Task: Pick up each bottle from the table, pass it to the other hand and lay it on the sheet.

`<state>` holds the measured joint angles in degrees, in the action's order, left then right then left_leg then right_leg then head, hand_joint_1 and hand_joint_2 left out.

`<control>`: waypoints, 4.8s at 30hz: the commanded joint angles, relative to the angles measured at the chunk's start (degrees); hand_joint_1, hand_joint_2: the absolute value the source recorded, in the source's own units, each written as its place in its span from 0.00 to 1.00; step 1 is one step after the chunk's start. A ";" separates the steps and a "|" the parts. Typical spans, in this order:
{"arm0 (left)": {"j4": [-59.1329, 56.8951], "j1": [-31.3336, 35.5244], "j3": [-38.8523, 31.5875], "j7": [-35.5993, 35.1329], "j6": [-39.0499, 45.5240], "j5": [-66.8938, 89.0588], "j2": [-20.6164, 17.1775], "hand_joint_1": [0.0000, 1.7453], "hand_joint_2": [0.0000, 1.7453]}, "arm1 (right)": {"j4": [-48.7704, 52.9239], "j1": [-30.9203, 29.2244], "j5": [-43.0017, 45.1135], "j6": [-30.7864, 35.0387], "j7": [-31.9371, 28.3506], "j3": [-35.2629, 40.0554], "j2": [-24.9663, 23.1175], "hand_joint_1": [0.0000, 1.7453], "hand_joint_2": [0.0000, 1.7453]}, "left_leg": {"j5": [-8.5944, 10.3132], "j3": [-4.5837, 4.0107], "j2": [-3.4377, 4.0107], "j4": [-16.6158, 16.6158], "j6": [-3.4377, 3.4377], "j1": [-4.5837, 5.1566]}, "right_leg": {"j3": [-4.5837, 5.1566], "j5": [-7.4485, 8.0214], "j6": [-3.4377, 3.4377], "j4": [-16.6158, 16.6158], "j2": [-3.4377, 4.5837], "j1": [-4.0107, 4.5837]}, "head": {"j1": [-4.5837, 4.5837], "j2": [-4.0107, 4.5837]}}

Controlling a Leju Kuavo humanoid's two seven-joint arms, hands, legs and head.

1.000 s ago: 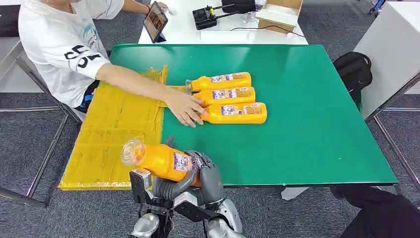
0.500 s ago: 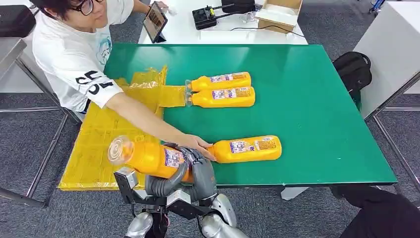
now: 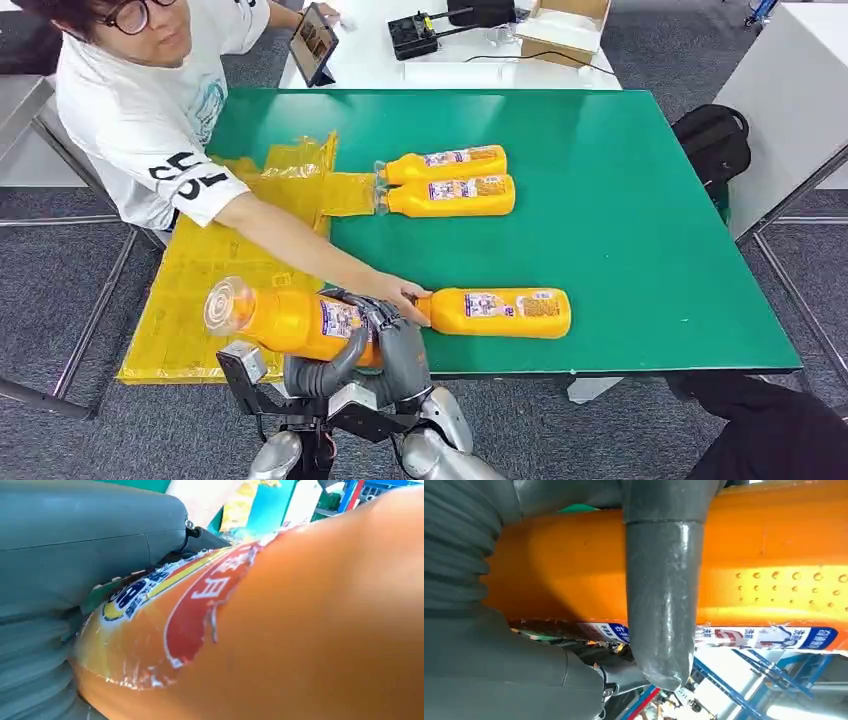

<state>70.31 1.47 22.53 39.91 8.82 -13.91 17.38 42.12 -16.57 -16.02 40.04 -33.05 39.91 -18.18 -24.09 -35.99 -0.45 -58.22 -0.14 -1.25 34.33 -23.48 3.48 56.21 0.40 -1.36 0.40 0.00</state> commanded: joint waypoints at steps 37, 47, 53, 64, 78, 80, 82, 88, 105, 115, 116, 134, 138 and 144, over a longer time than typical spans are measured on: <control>-20.53 23.12 -25.84 0.09 31.18 34.30 -4.73 1.00 1.00 | 32.70 12.95 2.09 -15.21 -6.95 -16.10 -0.56 0.00 0.00 | 0.00 0.30 -0.05 0.06 0.02 -0.01 | -0.31 -0.09 -0.17 0.01 -0.11 0.05 | 0.04 0.00; -22.20 26.93 -52.31 -5.74 31.18 99.31 -1.23 1.00 1.00 | 43.39 14.86 7.47 -9.23 -6.95 -18.49 0.74 0.00 0.00 | 0.01 0.20 -0.03 0.00 0.03 -0.03 | -0.19 -0.08 -0.17 0.04 -0.11 0.06 | 0.04 0.00; -38.32 32.23 -15.32 -31.76 31.18 103.91 -16.18 1.00 1.00 | 38.97 12.32 9.39 -12.93 -6.95 -19.99 -0.20 0.00 0.00 | 0.13 0.06 -0.14 0.02 -0.01 -0.03 | -0.06 -0.04 -0.16 0.08 -0.30 0.06 | 0.06 0.00; -52.87 38.98 -17.51 -29.87 31.12 103.47 -15.54 1.00 1.00 | 34.77 11.00 9.81 -14.14 -6.95 -19.86 -0.48 0.00 0.00 | 0.06 0.21 0.05 0.03 0.02 -0.04 | -0.21 -0.02 -0.17 0.05 -0.03 0.06 | 0.04 0.00; -56.14 40.30 -20.52 -30.82 22.19 102.68 -15.79 1.00 1.00 | 30.36 9.85 8.87 -16.06 -6.95 -19.12 -1.18 0.00 0.00 | 0.06 0.19 0.12 0.03 0.02 -0.03 | -0.18 0.01 -0.14 0.06 0.05 0.06 | 0.04 0.00; -56.14 40.30 -20.52 -30.82 22.19 102.68 -15.79 1.00 1.00 | 30.36 9.85 8.87 -16.06 -6.95 -19.12 -1.18 0.00 0.00 | 0.03 0.26 0.15 0.02 0.02 -0.04 | -0.26 0.00 -0.18 0.06 0.10 0.07 | 0.04 0.00; -56.18 40.53 -21.66 -30.96 19.98 101.95 -15.69 1.00 1.00 | 29.47 9.57 8.64 -16.36 -6.95 -19.13 -1.29 0.00 0.00 | 0.02 0.29 0.16 0.03 0.02 -0.05 | -0.29 -0.01 -0.21 0.06 0.09 0.09 | 0.04 0.00; -55.85 40.60 -28.42 -28.85 14.20 95.51 -14.64 0.00 1.00 | 26.06 8.82 8.25 -17.51 -6.95 -19.19 -1.82 0.00 0.00 | 0.03 0.35 0.15 0.06 0.03 -0.03 | -0.34 -0.01 -0.22 0.05 0.08 0.07 | 0.04 0.00; -54.89 37.98 -35.13 -22.34 12.56 89.12 -13.98 0.00 0.00 | 23.43 8.57 10.02 -17.56 -6.95 -20.18 -1.82 0.00 0.00 | 0.10 0.55 0.10 0.09 0.02 0.00 | -0.54 0.04 -0.15 0.01 0.07 0.03 | 0.04 0.00; -50.85 38.75 -42.66 -6.01 8.52 76.57 -11.01 0.00 0.00 | 20.64 7.91 10.38 -17.84 -6.95 -21.39 -1.82 0.00 0.00 | 0.13 0.52 -0.06 0.06 0.01 0.00 | -0.57 0.02 -0.10 0.05 -0.06 0.01 | 0.04 0.00; -48.96 38.52 -44.20 -2.69 12.75 73.41 -9.56 0.00 0.00 | 20.32 7.99 9.88 -17.95 -6.95 -21.49 -1.82 0.00 0.00 | 0.11 0.59 -0.04 0.08 0.04 -0.01 | -0.64 0.02 -0.18 0.00 -0.06 0.05 | 0.04 0.00; 8.69 14.35 -20.93 0.09 31.18 34.73 -2.79 0.00 1.00 | 16.46 1.11 -19.14 -14.23 8.04 -24.61 8.57 0.00 1.00 | 0.08 0.21 -0.07 0.00 0.06 0.04 | -0.28 0.00 -0.10 0.00 -0.11 0.00 | 0.02 0.00; 8.69 14.35 -20.93 0.09 31.18 34.73 -2.79 0.00 1.00 | 16.46 1.11 -19.14 -14.23 8.04 -24.61 8.57 0.00 1.00 | 0.05 0.28 -0.05 0.02 0.05 0.02 | -0.34 -0.03 -0.18 0.00 -0.08 0.04 | 0.00 0.00; 10.48 12.42 -18.86 0.09 31.18 31.56 -3.33 0.00 1.00 | 17.30 0.87 -22.00 -14.68 10.54 -25.06 9.98 0.00 1.00 | 0.09 0.19 -0.04 0.01 0.05 -0.01 | -0.24 0.01 -0.10 0.01 -0.07 0.04 | 0.00 0.00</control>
<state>78.64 15.33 0.63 40.26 40.04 21.14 14.67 61.94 -13.00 -35.30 25.73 -25.22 16.46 -10.99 -23.97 -35.90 -0.51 -58.23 -0.16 -1.25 34.21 -23.45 3.48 56.26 0.37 -1.35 0.39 0.00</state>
